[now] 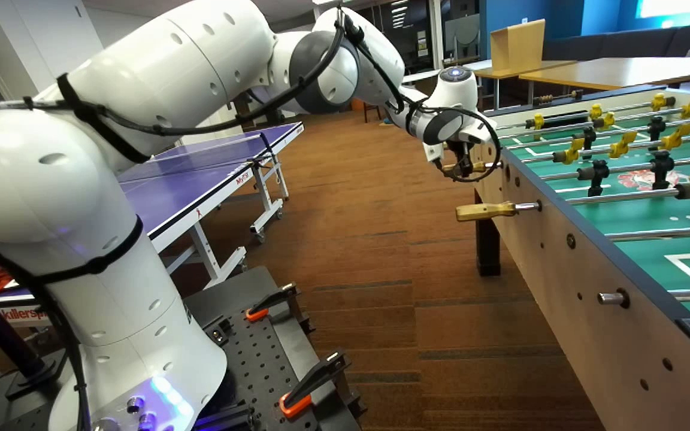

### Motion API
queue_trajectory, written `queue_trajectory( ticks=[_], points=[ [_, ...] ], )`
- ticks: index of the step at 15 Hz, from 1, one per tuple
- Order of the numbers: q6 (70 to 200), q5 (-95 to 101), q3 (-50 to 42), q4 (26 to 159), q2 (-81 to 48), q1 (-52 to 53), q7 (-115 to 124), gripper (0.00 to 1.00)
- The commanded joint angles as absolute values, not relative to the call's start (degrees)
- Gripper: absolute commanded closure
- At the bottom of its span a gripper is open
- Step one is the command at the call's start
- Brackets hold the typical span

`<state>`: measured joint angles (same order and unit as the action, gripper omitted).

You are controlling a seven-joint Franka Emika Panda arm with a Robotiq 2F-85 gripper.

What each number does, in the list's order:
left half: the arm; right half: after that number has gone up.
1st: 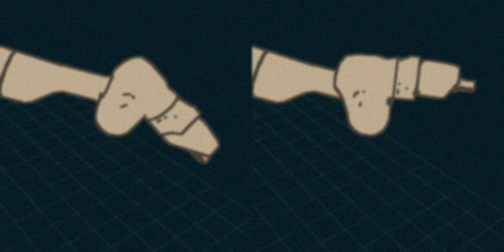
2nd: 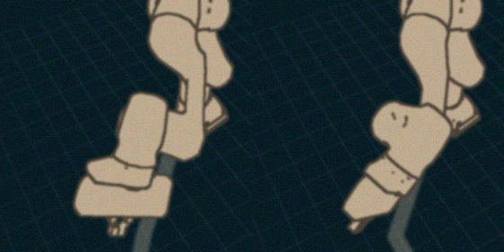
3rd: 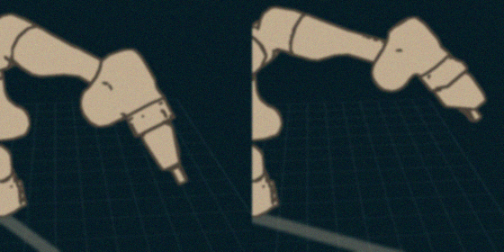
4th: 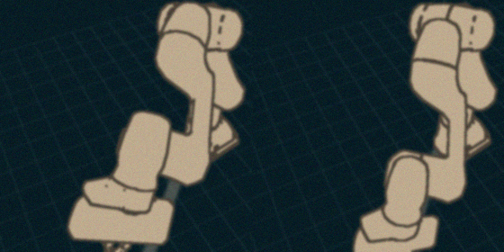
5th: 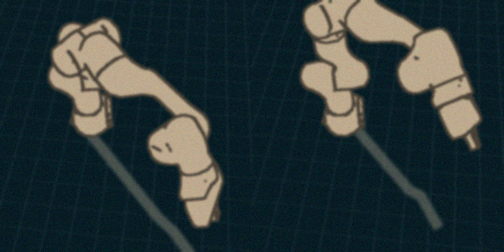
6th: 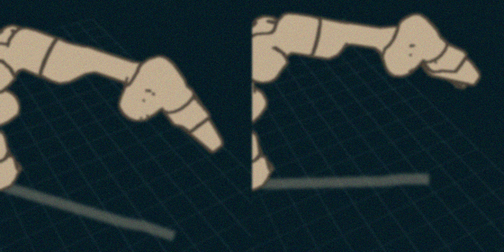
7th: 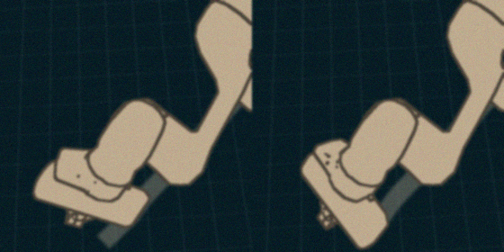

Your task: Pull out the fourth stick from the left

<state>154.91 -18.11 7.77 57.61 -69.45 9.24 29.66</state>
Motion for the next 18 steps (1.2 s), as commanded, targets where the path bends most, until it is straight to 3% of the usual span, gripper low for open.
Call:
queue_trajectory(
  ticks=[1, 2, 18],
  points=[
    [154.7, -19.3, 9.0, 54.4, -71.5, 8.9, 28.2, 0.8],
    [154.4, -19.4, 9.1, 54.4, -71.5, 8.9, 28.2, 0.85],
    [155.1, -20.4, 14.2, 59.5, -70.3, 11.0, 25.1, 0.85]
  ],
)
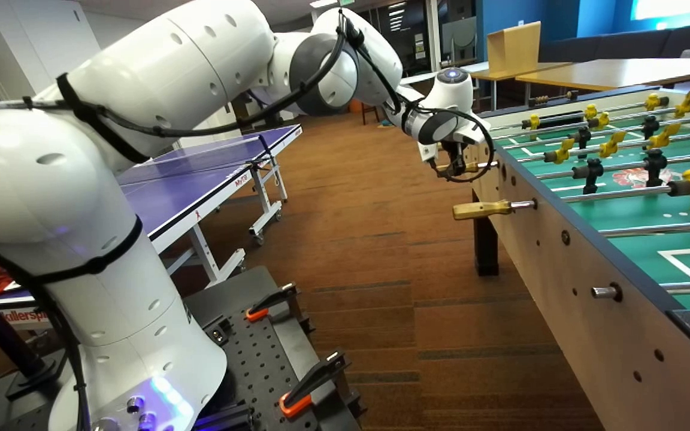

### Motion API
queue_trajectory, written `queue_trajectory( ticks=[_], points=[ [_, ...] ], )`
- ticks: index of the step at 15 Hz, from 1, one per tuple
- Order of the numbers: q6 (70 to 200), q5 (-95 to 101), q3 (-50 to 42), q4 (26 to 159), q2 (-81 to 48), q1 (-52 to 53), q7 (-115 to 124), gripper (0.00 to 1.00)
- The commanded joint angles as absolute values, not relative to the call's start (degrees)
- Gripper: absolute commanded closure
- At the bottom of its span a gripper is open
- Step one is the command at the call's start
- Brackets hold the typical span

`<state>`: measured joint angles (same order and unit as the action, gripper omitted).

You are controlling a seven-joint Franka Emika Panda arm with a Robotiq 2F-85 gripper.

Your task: Pull out the fourth stick from the left

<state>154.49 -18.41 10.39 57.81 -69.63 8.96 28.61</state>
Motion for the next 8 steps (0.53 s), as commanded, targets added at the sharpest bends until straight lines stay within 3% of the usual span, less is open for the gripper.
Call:
queue_trajectory(
  ticks=[1, 8],
  points=[
    [155.3, -20.4, 14.4, 60.1, -70.2, 11.4, 25.2, 0.85],
    [154.1, -20.9, 17.1, 64.6, -67.2, 11.1, 23.5, 0.85]
  ],
)
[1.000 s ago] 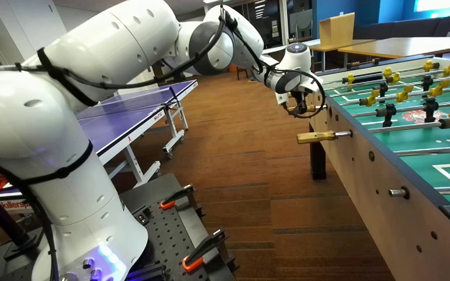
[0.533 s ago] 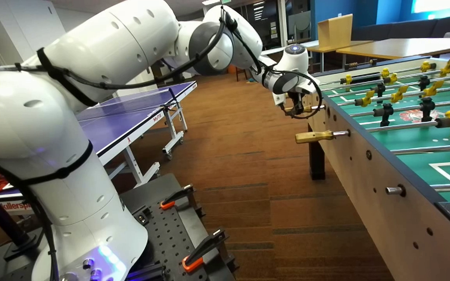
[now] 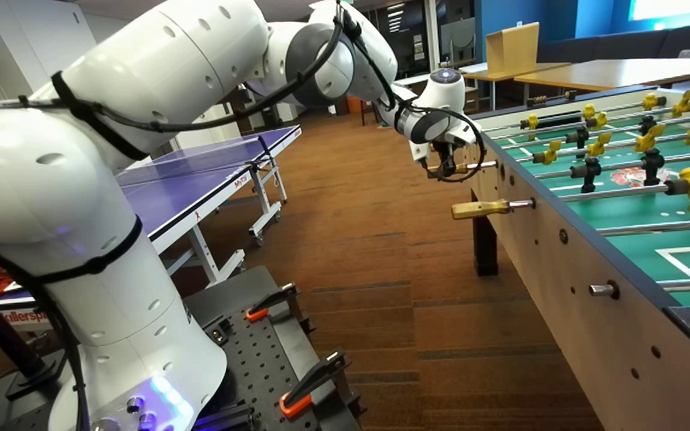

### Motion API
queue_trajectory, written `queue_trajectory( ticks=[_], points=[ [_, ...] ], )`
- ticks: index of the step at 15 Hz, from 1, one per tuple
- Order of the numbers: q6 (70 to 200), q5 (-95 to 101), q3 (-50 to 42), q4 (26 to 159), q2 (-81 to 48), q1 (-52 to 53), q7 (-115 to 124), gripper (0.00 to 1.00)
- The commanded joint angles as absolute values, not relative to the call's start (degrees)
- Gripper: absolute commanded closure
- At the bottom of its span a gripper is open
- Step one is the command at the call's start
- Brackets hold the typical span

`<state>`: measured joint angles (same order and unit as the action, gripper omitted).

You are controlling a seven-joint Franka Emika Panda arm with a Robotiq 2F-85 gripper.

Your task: Pull out the fourth stick from the left

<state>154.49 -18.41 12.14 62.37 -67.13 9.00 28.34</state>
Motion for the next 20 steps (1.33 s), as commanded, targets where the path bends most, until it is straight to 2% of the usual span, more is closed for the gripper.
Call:
queue_trajectory(
  ticks=[1, 12, 13, 15, 18, 20],
  points=[
    [154.3, -20.9, 17.3, 65.7, -66.4, 11.1, 23.2, 0.85],
    [157.8, -22.8, 21.7, 79.2, -58.5, 9.7, 20.3, 0.85],
    [158.3, -22.7, 21.8, 79.6, -58.2, 9.7, 20.4, 0.35],
    [158.5, -22.4, 23.2, 80.8, -57.6, 9.5, 17.5, 0.28],
    [158.0, -22.6, 26.4, 83.4, -55.5, 8.7, 13.3, 0.04],
    [158.7, -21.3, 28.3, 84.9, -52.7, 8.4, 14.5, 0.0]
  ],
)
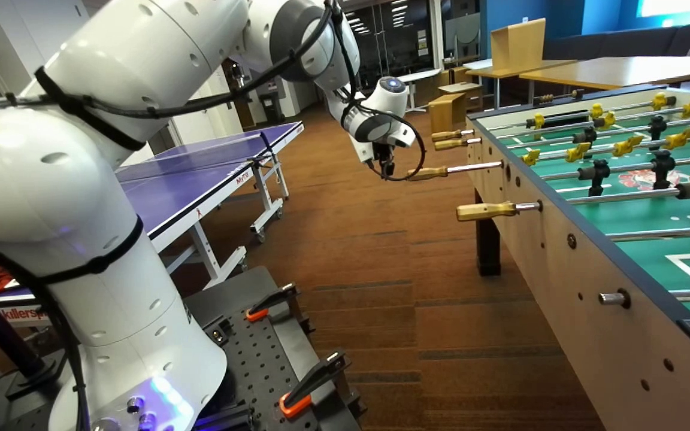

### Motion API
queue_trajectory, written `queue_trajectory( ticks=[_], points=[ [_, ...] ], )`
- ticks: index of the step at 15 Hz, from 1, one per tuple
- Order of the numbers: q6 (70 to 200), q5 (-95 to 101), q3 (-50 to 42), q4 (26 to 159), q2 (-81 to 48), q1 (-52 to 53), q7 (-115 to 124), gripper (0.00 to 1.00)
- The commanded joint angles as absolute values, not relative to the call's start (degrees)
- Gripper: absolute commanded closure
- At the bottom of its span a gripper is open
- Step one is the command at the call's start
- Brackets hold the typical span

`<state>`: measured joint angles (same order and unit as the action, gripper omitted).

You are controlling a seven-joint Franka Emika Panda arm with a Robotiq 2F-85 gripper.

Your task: Pull out the fourth stick from the left

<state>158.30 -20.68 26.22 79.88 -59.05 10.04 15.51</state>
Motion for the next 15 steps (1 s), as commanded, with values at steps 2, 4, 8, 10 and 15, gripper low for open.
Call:
queue_trajectory(
  ticks=[2, 4, 8, 10, 15],
  points=[
    [158.1, -20.8, 28.0, 86.5, -48.4, 7.8, 15.6, 0.0],
    [156.6, -20.1, 26.1, 88.0, -43.4, 7.5, 17.2, 0.0],
    [149.4, -21.1, 20.6, 89.7, -34.0, 8.1, 17.6, 0.0],
    [144.2, -19.4, 16.6, 89.6, -30.2, 9.5, 18.9, 0.0],
    [129.6, -12.9, 9.0, 87.3, -24.4, 12.6, 24.4, 0.0]
  ],
)
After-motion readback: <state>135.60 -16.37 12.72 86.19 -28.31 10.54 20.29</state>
